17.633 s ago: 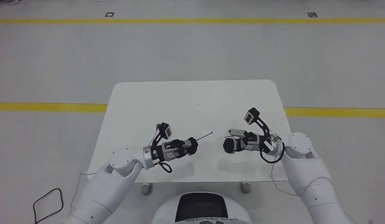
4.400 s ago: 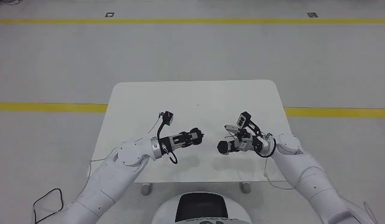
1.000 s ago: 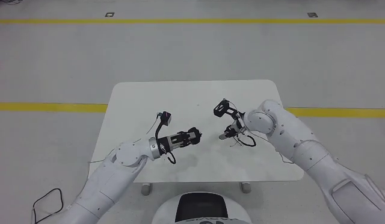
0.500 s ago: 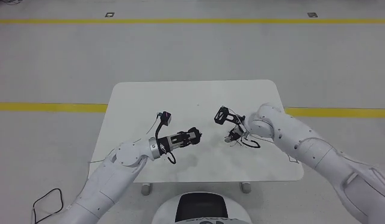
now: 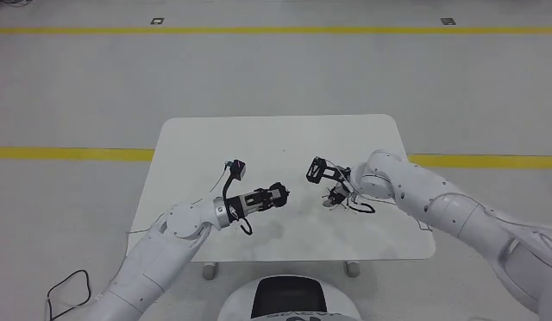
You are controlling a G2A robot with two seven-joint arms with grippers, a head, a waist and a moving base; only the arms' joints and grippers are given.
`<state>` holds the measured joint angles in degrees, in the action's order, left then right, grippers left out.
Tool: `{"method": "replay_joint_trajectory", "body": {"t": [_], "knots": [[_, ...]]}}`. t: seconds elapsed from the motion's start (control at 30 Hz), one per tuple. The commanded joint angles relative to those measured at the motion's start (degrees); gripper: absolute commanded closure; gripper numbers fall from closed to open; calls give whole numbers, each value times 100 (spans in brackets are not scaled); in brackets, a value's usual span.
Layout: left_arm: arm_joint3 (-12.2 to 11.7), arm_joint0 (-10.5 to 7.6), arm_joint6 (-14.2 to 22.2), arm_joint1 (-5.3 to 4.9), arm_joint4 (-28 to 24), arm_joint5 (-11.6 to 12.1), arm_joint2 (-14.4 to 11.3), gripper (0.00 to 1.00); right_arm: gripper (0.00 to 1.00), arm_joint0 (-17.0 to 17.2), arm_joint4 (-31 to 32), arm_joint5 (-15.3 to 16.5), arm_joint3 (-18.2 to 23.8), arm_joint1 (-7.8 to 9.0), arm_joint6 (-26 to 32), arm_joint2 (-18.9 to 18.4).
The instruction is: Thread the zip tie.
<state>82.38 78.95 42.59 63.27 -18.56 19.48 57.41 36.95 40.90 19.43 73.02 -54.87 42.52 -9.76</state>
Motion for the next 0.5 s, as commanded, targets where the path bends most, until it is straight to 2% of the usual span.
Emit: {"method": "replay_joint_trajectory", "body": {"t": [0.0,0.17,0.37,0.43,0.47], "knots": [[0,0,0,0,0,0,0,100,0,67,76,5,15,0,-159,-24],[0,0,0,0,0,0,0,100,0,171,240,5,-17,81,-607,-77],[0,0,0,0,0,0,0,100,0,190,315,5,75,231,-777,2],[0,0,0,0,0,0,0,100,25,213,328,5,103,290,-845,2],[0,0,0,0,0,0,0,100,45,224,333,5,115,315,-882,2]]}}
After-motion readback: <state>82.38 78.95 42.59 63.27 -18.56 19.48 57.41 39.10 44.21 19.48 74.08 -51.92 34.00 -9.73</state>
